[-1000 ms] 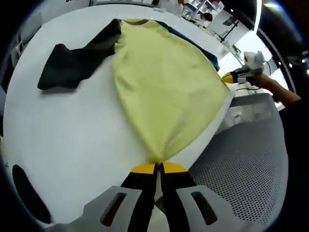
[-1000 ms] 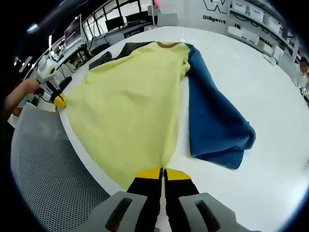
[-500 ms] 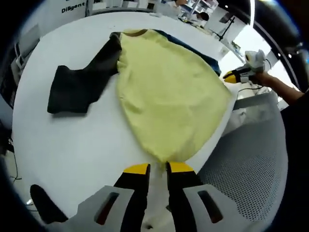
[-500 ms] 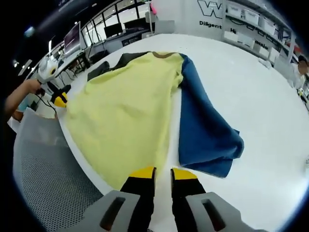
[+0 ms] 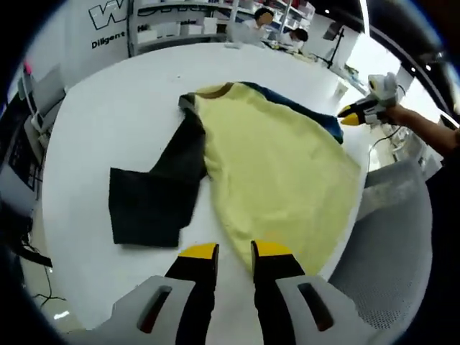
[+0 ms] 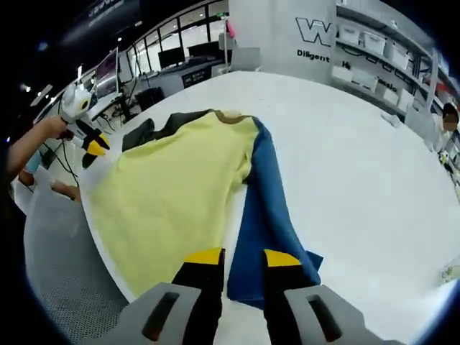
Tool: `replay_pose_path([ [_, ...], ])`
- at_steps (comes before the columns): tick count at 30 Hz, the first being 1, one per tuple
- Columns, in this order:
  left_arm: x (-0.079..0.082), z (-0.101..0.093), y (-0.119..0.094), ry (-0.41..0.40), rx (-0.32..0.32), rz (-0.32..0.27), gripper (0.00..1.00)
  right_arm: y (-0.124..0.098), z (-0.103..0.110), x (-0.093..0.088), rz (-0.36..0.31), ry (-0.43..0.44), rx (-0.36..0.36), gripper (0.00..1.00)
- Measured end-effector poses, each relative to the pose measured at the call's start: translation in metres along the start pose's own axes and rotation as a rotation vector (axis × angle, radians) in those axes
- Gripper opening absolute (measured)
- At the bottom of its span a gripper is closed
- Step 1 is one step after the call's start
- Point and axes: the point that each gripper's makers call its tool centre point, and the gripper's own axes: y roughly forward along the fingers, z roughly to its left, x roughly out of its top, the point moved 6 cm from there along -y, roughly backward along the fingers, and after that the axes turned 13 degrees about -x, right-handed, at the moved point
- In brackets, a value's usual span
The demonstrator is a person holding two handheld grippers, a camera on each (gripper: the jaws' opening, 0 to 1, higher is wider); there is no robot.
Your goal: Fold the garment on the visible template until the final outline fits inside the template.
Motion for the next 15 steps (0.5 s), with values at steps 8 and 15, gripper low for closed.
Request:
replay_pose_path([
  [8,0.04,0.016,0.008,0.047,0.022,-0.06,0.23,0.009,-0.016,0.026,-0.038,-0.044,-0.014,0.19],
  [15,0.067,0.023,0.021,0.078,0.013,-0.073,0.24,0.025,-0.023,0.044,-0.058,-0.072,-0.008,0.2],
])
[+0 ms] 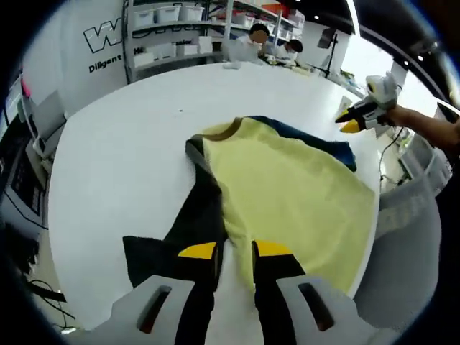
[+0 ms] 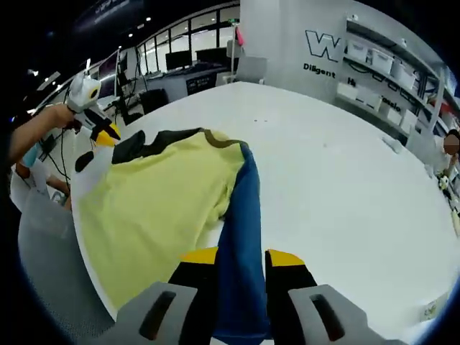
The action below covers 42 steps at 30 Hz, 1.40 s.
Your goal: Fold the garment on the visible template until the final outline fits inside the template.
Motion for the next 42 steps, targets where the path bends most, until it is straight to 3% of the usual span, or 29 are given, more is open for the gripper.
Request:
replay_pose_path([
  [6,0.018,0.01,0.011,0.029,-0.005,0.002,0.24,0.016,-0.004,0.011,-0.024,-0.063,-0.001,0.2],
  [19,0.044,0.043,0.03,0.05,0.035,0.003,0.25,0.05,-0.022,0.042,-0.038,-0.086,0.023,0.18],
  [28,0.055,0.057,0.051,0.056,0.03,0.018,0.24,0.076,-0.03,0.062,-0.064,-0.061,0.033,0.15],
  [32,0.059,0.063,0.063,0.039,0.029,0.03,0.24,0.091,-0.031,0.07,-0.064,-0.01,0.034,0.14],
  [42,0.058,0.075,0.086,-0.015,0.015,0.074,0.22,0.129,-0.027,0.085,-0.046,0.069,0.027,0.13],
])
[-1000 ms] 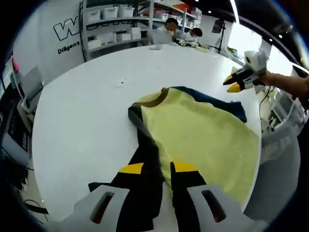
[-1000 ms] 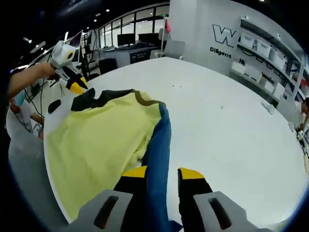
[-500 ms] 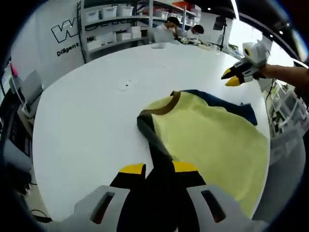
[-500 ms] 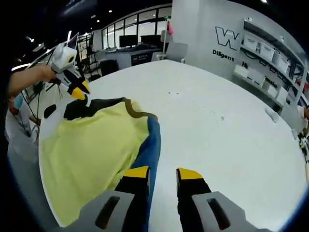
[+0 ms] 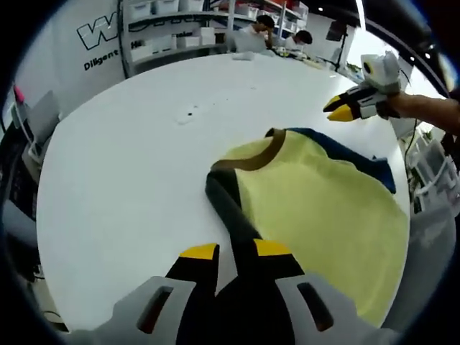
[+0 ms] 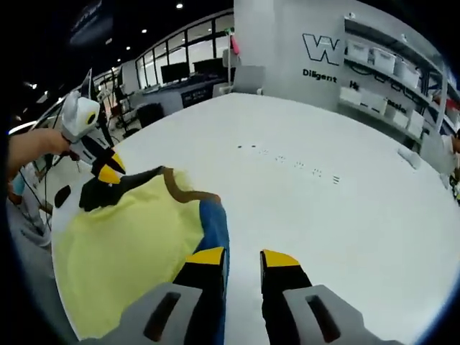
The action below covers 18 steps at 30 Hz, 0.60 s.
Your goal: Fold the garment on the visible template until the final outline fits inside the template.
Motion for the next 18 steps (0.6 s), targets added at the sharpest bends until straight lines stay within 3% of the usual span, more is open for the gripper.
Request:
replay_pose_path([
  [8,-0.004,0.005,0.01,-0.004,-0.024,0.028,0.17,0.023,0.017,0.005,0.044,-0.004,0.057,0.14],
  [15,-0.01,0.009,0.018,-0.005,-0.04,0.064,0.06,0.04,0.028,-0.006,0.115,0.021,0.081,0.13],
  [18,-0.013,0.011,0.019,-0.005,-0.044,0.084,0.05,0.043,0.033,-0.012,0.144,0.038,0.095,0.01],
])
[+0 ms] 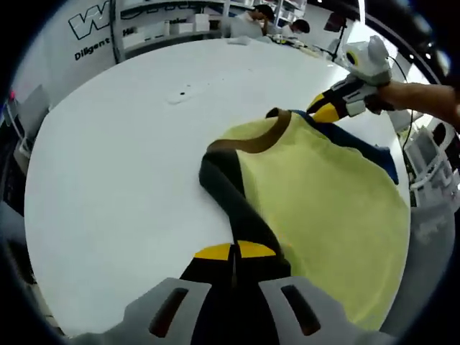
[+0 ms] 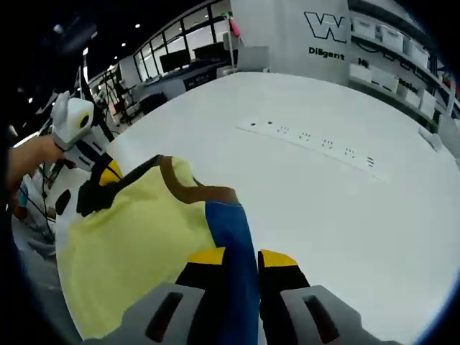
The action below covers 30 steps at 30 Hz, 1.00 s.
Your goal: Fold the garment on the visible template until the final outline fits inside the template.
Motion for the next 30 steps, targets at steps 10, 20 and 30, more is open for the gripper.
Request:
replay_pose_path([
  [10,-0.002,0.014,-0.007,-0.021,0.02,-0.014,0.04,-0.005,0.002,-0.004,0.002,-0.142,0.009,0.0],
  [20,0.016,0.011,0.002,-0.028,-0.014,-0.113,0.13,-0.014,-0.001,0.014,-0.076,-0.11,0.02,0.07],
  [30,0.026,0.009,0.004,-0.089,-0.056,-0.17,0.14,-0.003,-0.019,-0.002,-0.025,-0.114,-0.072,0.1],
])
